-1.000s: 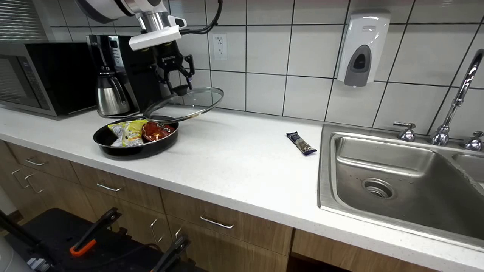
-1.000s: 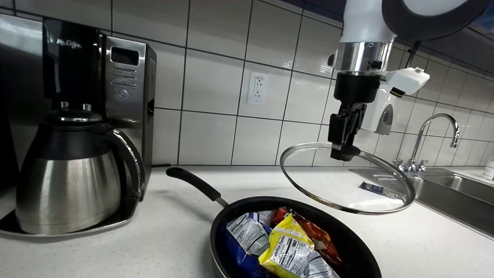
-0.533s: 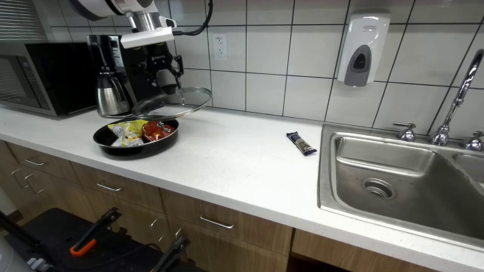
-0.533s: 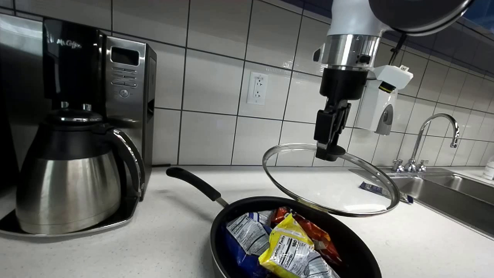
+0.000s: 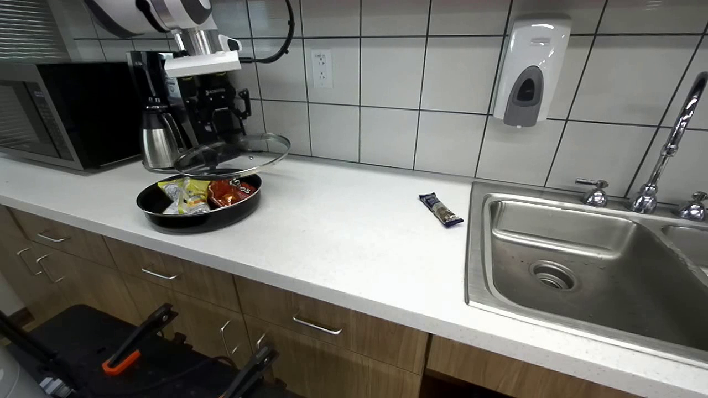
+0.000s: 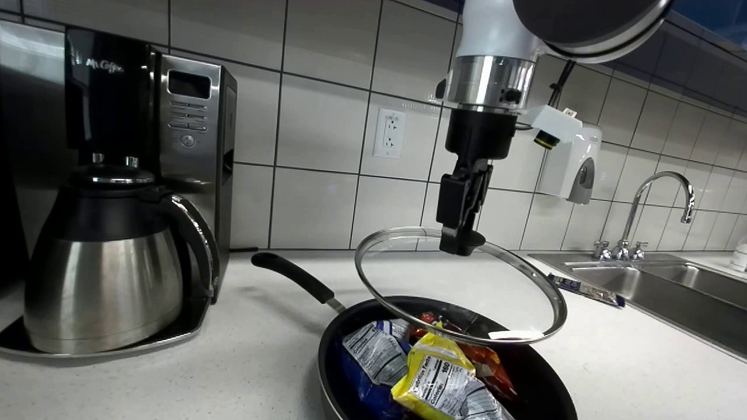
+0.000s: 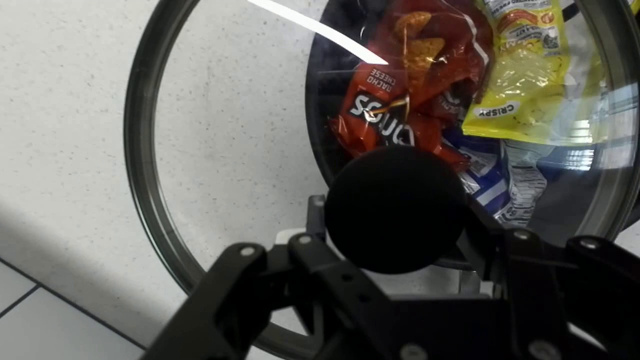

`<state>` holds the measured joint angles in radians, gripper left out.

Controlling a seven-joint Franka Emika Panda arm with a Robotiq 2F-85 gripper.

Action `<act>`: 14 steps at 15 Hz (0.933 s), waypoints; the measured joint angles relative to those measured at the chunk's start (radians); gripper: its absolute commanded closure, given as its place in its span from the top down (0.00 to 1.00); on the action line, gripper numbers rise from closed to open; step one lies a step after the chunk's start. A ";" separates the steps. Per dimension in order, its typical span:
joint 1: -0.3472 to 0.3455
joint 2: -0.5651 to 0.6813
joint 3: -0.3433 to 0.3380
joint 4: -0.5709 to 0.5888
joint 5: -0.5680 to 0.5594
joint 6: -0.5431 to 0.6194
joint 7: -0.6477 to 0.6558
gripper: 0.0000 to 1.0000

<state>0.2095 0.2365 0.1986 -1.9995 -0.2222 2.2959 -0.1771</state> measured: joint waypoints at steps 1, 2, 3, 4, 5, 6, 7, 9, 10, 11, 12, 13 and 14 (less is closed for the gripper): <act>0.005 0.012 0.004 0.009 0.005 0.000 -0.003 0.39; 0.009 0.023 0.009 0.017 0.008 0.000 -0.005 0.39; 0.012 0.033 0.013 0.025 0.010 0.000 -0.007 0.39; 0.015 0.042 0.018 0.031 0.014 0.000 -0.011 0.39; 0.017 0.049 0.022 0.037 0.019 0.000 -0.015 0.39; 0.018 0.055 0.027 0.043 0.027 0.000 -0.023 0.39; 0.020 0.061 0.031 0.047 0.036 0.000 -0.034 0.39; 0.021 0.071 0.039 0.054 0.050 0.000 -0.052 0.39; 0.022 0.075 0.042 0.057 0.056 0.000 -0.060 0.39; 0.022 0.080 0.044 0.059 0.064 0.000 -0.069 0.39; 0.023 0.084 0.047 0.061 0.070 0.000 -0.077 0.39; 0.023 0.087 0.050 0.061 0.078 0.000 -0.085 0.39; 0.023 0.090 0.053 0.061 0.085 0.000 -0.090 0.39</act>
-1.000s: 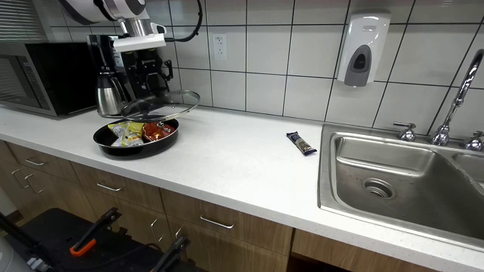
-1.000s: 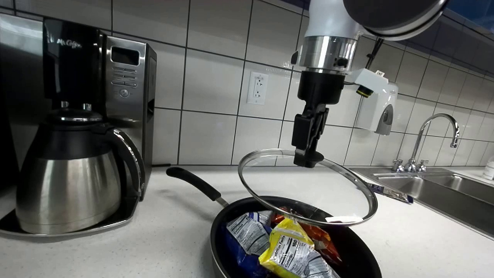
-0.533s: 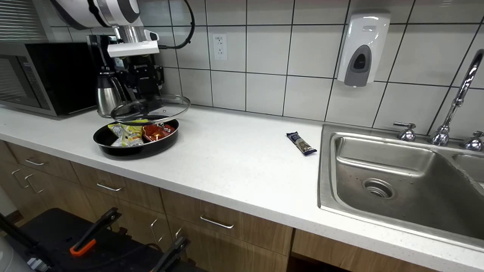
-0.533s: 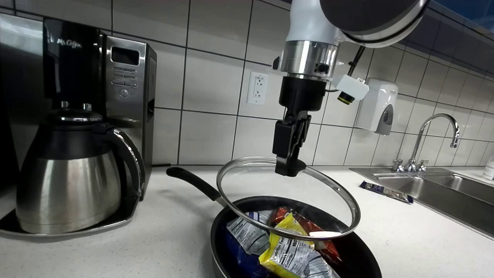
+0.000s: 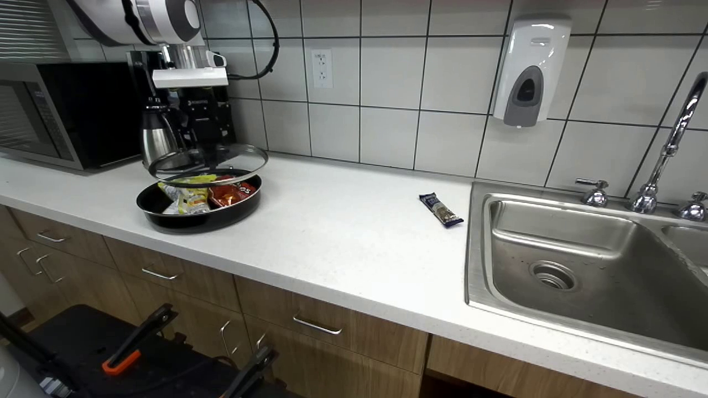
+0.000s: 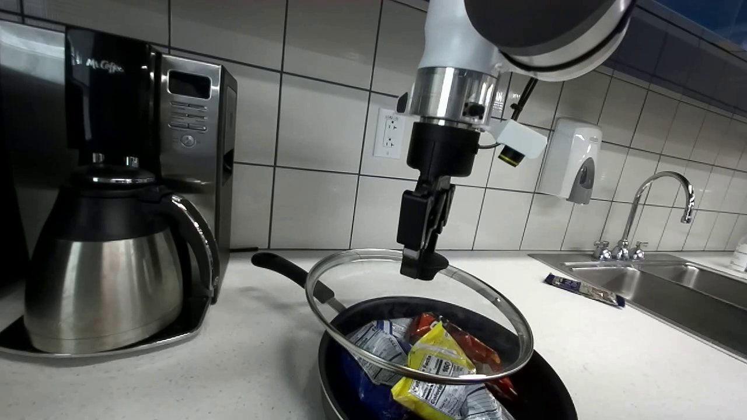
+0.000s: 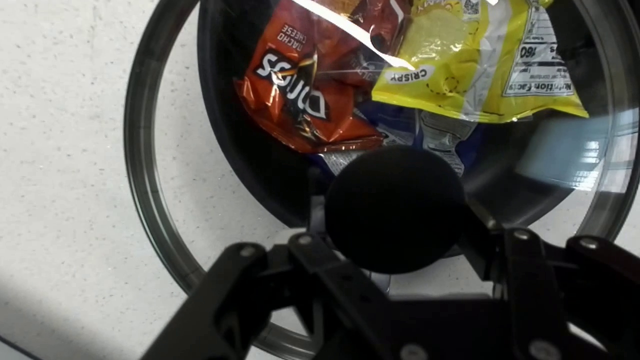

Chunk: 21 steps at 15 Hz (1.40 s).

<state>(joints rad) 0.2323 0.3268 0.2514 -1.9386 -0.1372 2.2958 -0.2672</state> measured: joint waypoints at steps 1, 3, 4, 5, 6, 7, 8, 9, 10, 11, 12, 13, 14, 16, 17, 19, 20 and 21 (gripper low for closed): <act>0.000 0.003 0.002 0.000 0.007 0.000 -0.005 0.39; 0.001 0.009 0.005 0.000 0.021 -0.002 -0.014 0.39; 0.001 0.012 0.006 0.000 0.028 -0.003 -0.017 0.39; 0.001 0.015 0.007 0.000 0.033 -0.004 -0.018 0.39; 0.001 0.018 0.008 0.000 0.036 -0.007 -0.018 0.39; 0.001 0.021 0.009 0.000 0.038 -0.010 -0.018 0.39; 0.001 0.023 0.009 0.000 0.040 -0.014 -0.018 0.39; 0.001 0.025 0.010 0.000 0.040 -0.019 -0.018 0.39; 0.001 0.027 0.010 0.000 0.040 -0.025 -0.018 0.39; 0.001 0.029 0.010 0.000 0.040 -0.031 -0.018 0.39; 0.001 0.031 0.010 -0.001 0.040 -0.037 -0.018 0.39; 0.001 0.033 0.010 -0.002 0.040 -0.042 -0.018 0.39; 0.001 0.037 0.010 -0.002 0.040 -0.045 -0.018 0.39; 0.001 0.039 0.010 -0.002 0.040 -0.046 -0.018 0.39; 0.001 0.039 0.010 -0.002 0.040 -0.046 -0.018 0.39; 0.001 0.039 0.009 -0.002 0.038 -0.046 -0.017 0.39; 0.001 0.039 0.008 -0.002 0.037 -0.046 -0.017 0.39; 0.001 0.040 0.006 -0.002 0.037 -0.046 -0.017 0.39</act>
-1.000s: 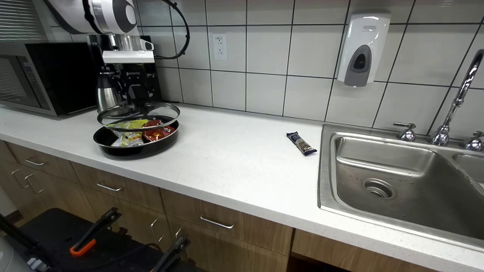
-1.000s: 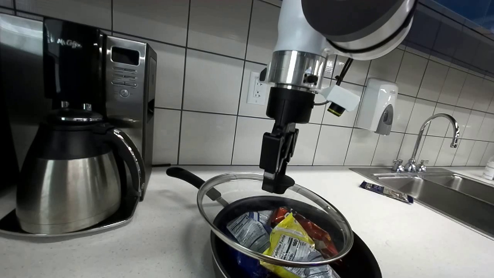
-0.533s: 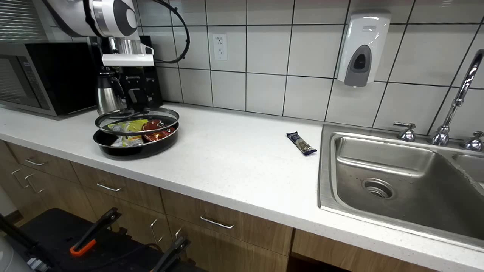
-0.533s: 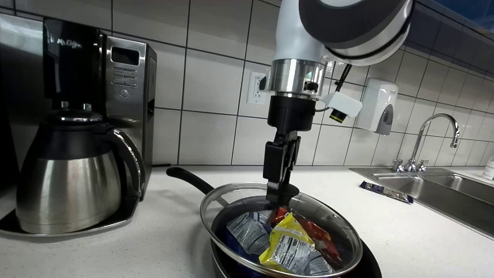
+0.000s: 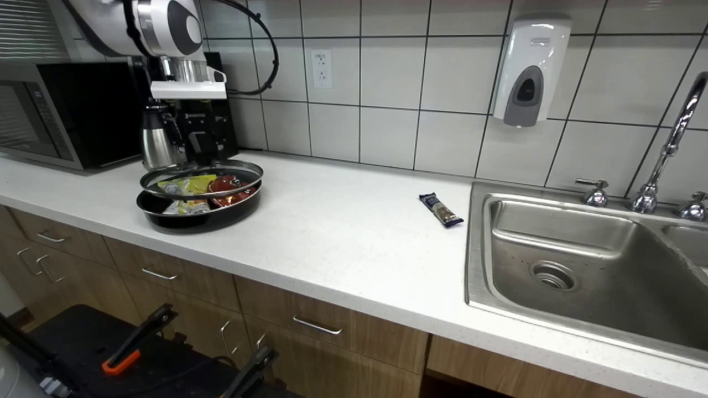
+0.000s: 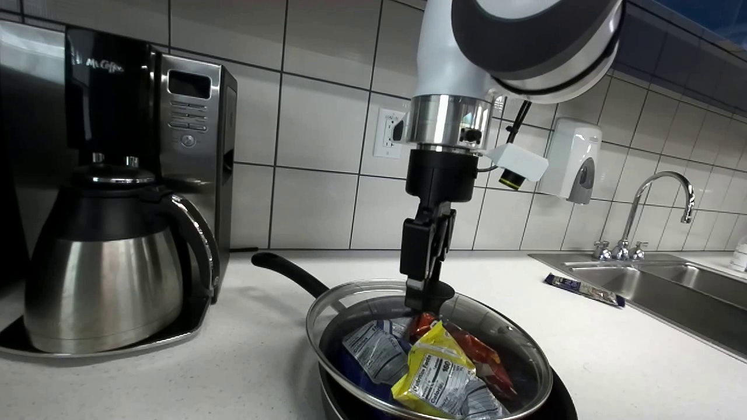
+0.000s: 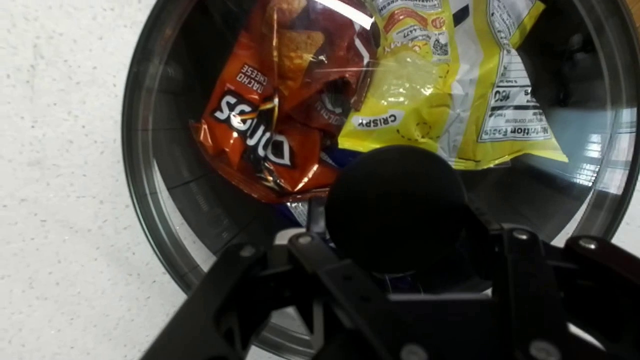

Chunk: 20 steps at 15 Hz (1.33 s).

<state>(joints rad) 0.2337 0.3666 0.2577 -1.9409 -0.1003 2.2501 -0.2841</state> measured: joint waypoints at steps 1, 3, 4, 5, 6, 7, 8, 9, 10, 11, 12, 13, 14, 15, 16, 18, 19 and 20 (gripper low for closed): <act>0.000 0.000 -0.001 0.000 0.000 0.000 0.000 0.39; 0.000 0.001 -0.004 0.000 0.000 -0.003 0.000 0.39; 0.000 0.001 -0.006 0.000 0.000 -0.006 0.000 0.39; 0.000 0.000 -0.006 0.000 0.000 -0.008 0.000 0.39; 0.000 0.000 -0.006 0.000 0.000 -0.010 0.000 0.39; 0.000 0.000 -0.006 0.000 0.000 -0.011 0.000 0.39; 0.000 0.000 -0.006 0.000 0.000 -0.011 0.000 0.39; 0.000 0.000 -0.006 0.000 0.000 -0.011 0.000 0.39; 0.000 0.000 -0.006 0.000 0.000 -0.012 0.000 0.39; 0.000 0.000 -0.006 0.000 0.000 -0.013 0.000 0.39; 0.000 -0.001 -0.005 0.000 0.000 -0.014 0.000 0.39; 0.000 -0.001 -0.005 -0.001 0.000 -0.014 0.000 0.39; 0.001 -0.002 -0.005 -0.001 0.000 -0.015 0.000 0.39; 0.002 -0.003 -0.005 -0.002 0.000 -0.015 0.000 0.39; 0.003 -0.004 -0.005 -0.004 0.000 -0.015 0.001 0.39; 0.006 -0.008 -0.005 -0.008 0.000 -0.015 0.003 0.39; 0.007 -0.009 -0.005 -0.010 0.000 -0.015 0.005 0.39; 0.010 -0.011 -0.005 -0.013 0.000 -0.015 0.009 0.39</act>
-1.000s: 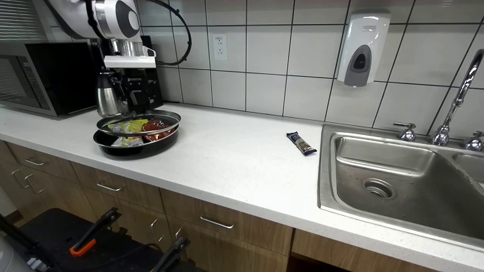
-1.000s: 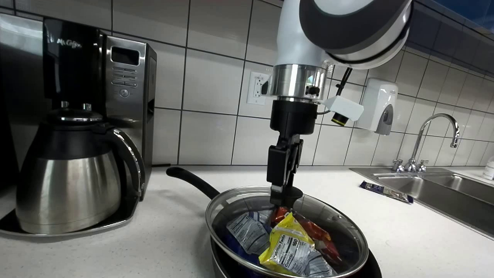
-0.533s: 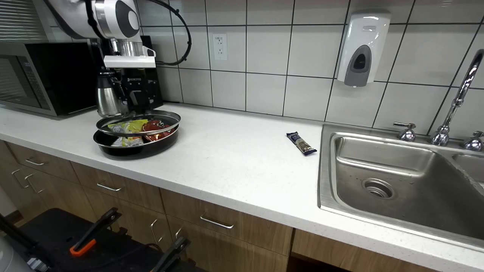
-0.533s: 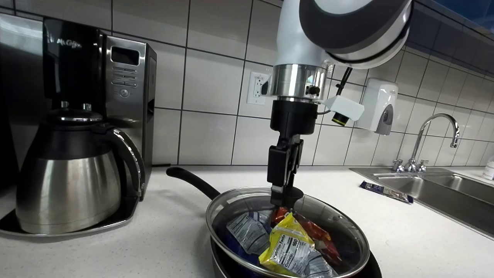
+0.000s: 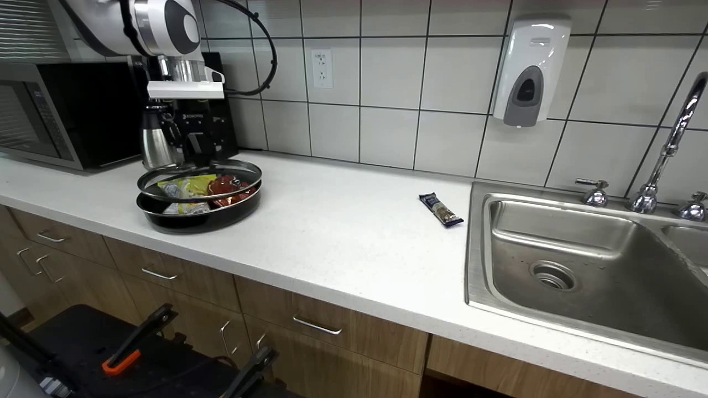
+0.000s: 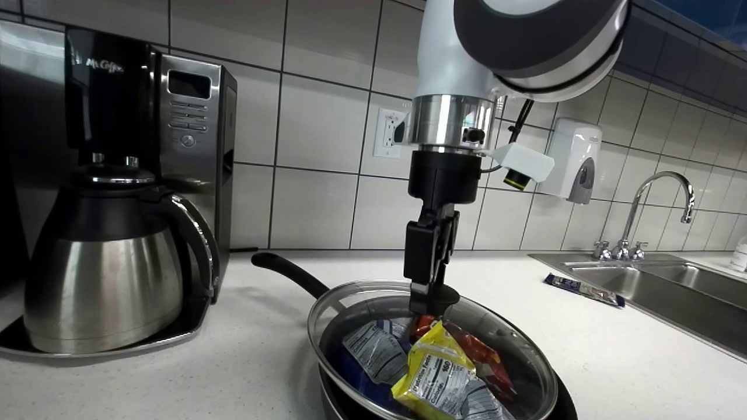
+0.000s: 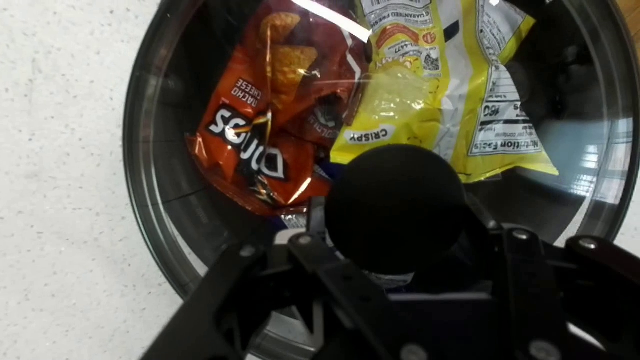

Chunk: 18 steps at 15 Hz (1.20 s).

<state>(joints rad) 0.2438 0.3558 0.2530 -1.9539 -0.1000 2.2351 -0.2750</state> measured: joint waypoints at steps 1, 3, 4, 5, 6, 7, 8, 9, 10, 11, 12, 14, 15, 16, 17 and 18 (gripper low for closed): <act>0.004 -0.001 0.000 -0.004 0.000 0.000 0.006 0.39; 0.014 -0.004 0.001 -0.017 0.000 0.000 0.020 0.39; 0.018 -0.006 0.001 -0.026 0.001 0.001 0.025 0.39; 0.021 -0.009 0.002 -0.037 0.002 0.001 0.029 0.39; 0.022 -0.013 0.004 -0.048 0.002 0.001 0.030 0.39; 0.022 -0.018 0.004 -0.055 0.003 0.001 0.031 0.39; 0.021 -0.023 0.003 -0.063 0.003 0.000 0.033 0.39; 0.021 -0.029 0.002 -0.071 0.003 0.000 0.036 0.39; 0.021 -0.034 -0.001 -0.078 0.003 0.000 0.040 0.39; 0.020 -0.038 -0.004 -0.085 0.002 0.000 0.043 0.39; 0.020 -0.041 -0.008 -0.089 0.002 0.000 0.048 0.39; 0.020 -0.042 -0.015 -0.091 0.001 0.000 0.056 0.39; 0.020 -0.042 -0.017 -0.091 0.001 0.001 0.059 0.39; 0.020 -0.042 -0.018 -0.091 0.001 0.002 0.061 0.39; 0.020 -0.042 -0.019 -0.091 0.001 0.004 0.063 0.39; 0.020 -0.042 -0.020 -0.091 0.001 0.007 0.065 0.39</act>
<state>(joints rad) 0.2635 0.3141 0.2334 -2.0444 -0.0994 2.2417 -0.2099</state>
